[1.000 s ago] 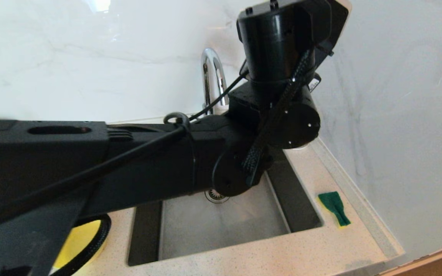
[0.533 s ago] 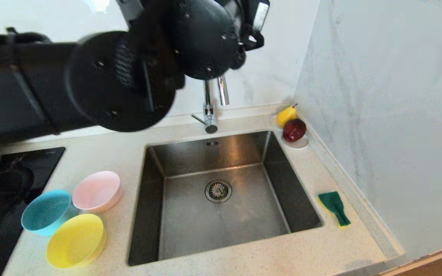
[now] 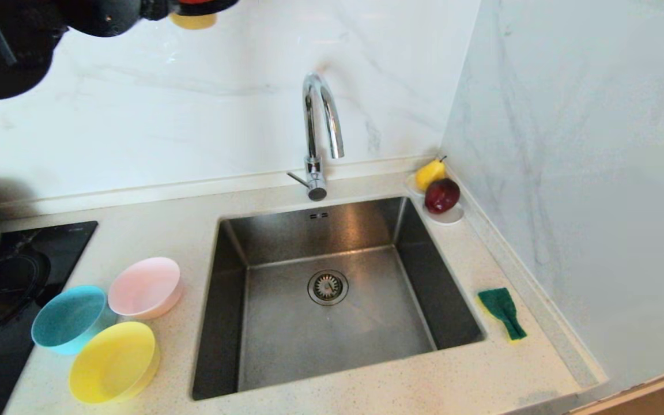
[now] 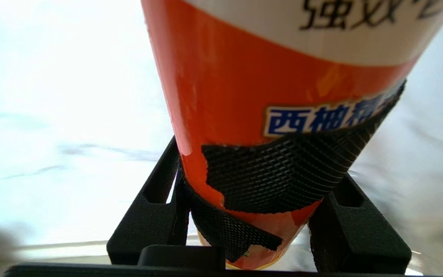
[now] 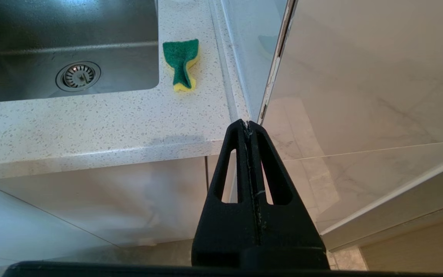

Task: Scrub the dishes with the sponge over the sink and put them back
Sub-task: Place the dish soap on the table

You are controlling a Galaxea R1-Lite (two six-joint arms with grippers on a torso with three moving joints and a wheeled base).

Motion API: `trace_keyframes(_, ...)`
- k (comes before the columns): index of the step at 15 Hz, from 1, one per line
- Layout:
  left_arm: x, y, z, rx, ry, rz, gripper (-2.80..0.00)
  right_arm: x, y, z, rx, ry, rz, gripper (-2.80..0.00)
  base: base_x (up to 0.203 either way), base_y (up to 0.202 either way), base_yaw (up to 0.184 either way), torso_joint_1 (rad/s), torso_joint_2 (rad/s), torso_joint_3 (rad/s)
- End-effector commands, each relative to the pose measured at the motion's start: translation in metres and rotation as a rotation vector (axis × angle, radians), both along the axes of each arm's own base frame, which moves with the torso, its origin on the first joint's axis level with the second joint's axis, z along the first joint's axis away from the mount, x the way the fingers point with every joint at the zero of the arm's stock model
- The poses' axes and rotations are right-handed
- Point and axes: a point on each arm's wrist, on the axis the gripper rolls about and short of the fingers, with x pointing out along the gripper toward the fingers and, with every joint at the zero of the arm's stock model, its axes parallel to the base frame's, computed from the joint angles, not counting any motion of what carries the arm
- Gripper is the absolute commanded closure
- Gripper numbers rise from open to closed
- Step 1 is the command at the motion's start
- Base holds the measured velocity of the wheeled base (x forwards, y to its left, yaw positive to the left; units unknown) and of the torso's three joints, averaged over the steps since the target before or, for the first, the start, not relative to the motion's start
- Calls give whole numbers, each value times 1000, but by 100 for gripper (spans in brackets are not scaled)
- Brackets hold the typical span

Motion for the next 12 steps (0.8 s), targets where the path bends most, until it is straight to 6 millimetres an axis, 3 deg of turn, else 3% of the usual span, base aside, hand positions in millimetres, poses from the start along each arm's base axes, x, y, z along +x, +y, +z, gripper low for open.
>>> trace_keyframes(1,-3,35,7,-34,-17,78,0,0,0,0,0,-1,1,0,0,0,0,0,0,0)
trace_keyframes(8,7,135,8,-189,-98,319,0,0,0,0,0,-1,1,0,0,0,0,0,0,0)
trace_keyframes(12,13,205,-26,-209,-28,468,0,0,0,0,0,-2,1,0,0,0,0,0,0,0)
